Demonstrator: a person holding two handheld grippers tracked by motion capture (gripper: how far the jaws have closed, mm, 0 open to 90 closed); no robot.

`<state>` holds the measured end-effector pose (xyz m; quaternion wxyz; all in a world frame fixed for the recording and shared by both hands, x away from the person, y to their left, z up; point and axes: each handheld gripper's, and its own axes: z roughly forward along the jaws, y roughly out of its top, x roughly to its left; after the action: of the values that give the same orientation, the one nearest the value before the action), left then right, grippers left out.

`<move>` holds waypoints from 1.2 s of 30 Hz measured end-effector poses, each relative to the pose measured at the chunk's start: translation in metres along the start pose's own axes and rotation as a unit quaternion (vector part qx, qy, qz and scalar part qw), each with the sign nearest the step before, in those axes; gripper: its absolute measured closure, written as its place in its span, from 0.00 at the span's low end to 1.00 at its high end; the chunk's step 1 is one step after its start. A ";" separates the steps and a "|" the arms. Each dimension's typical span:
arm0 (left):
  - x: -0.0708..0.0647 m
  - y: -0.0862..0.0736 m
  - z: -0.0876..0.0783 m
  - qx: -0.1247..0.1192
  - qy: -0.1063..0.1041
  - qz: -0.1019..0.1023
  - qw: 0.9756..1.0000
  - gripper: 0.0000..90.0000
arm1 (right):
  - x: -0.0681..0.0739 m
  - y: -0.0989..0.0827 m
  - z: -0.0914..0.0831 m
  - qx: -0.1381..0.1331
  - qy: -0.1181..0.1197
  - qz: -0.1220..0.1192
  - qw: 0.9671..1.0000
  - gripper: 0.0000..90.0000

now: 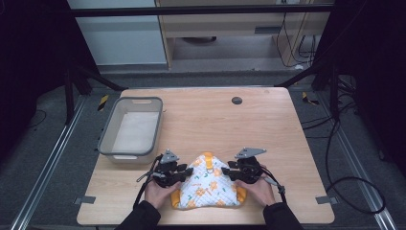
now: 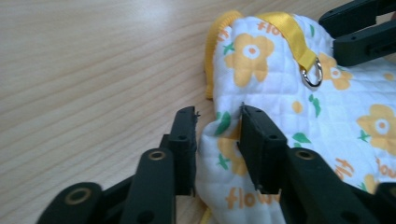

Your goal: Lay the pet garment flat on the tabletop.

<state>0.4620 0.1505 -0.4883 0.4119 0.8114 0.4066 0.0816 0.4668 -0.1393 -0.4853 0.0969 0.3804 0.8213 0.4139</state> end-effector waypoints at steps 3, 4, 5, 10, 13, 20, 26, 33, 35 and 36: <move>-0.001 0.000 0.002 0.009 -0.001 -0.002 1.000 0.80 | 0.002 0.000 0.002 0.008 0.006 -0.002 1.000 0.77; -0.001 0.000 0.002 0.009 -0.002 -0.004 1.000 0.83 | 0.002 0.000 0.002 0.011 0.007 -0.002 1.000 0.79; 0.000 0.000 0.001 0.011 -0.006 -0.006 1.000 0.86 | 0.002 0.001 0.002 0.011 0.008 -0.004 1.000 0.82; 0.000 0.001 0.000 0.012 -0.011 -0.007 1.000 0.93 | 0.003 0.002 0.002 0.015 0.016 -0.004 1.000 0.95; -0.003 0.005 -0.007 0.002 -0.012 0.004 1.000 0.94 | 0.004 0.003 -0.002 0.011 0.017 -0.005 1.000 0.97; -0.009 0.015 -0.032 -0.048 -0.019 0.020 0.998 0.94 | 0.006 0.010 -0.024 -0.034 0.025 -0.003 0.999 0.99; -0.019 0.024 -0.056 -0.087 -0.027 0.031 0.995 0.95 | 0.015 0.016 -0.044 -0.065 0.027 -0.020 0.997 0.99; -0.032 0.038 -0.080 -0.118 -0.029 0.057 0.991 0.95 | 0.026 0.025 -0.070 -0.102 0.025 -0.038 0.994 0.99; -0.033 0.049 -0.086 -0.133 -0.019 0.065 0.989 0.95 | 0.027 0.037 -0.075 -0.120 0.013 -0.041 0.992 0.98; -0.032 0.053 -0.086 -0.137 -0.015 0.065 0.988 0.95 | 0.026 0.042 -0.076 -0.126 0.008 -0.040 0.991 0.98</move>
<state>0.4325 0.1612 -0.3871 0.5192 0.7731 0.3320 0.1504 0.4357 -0.1515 -0.4008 0.1540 0.3290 0.7780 0.5126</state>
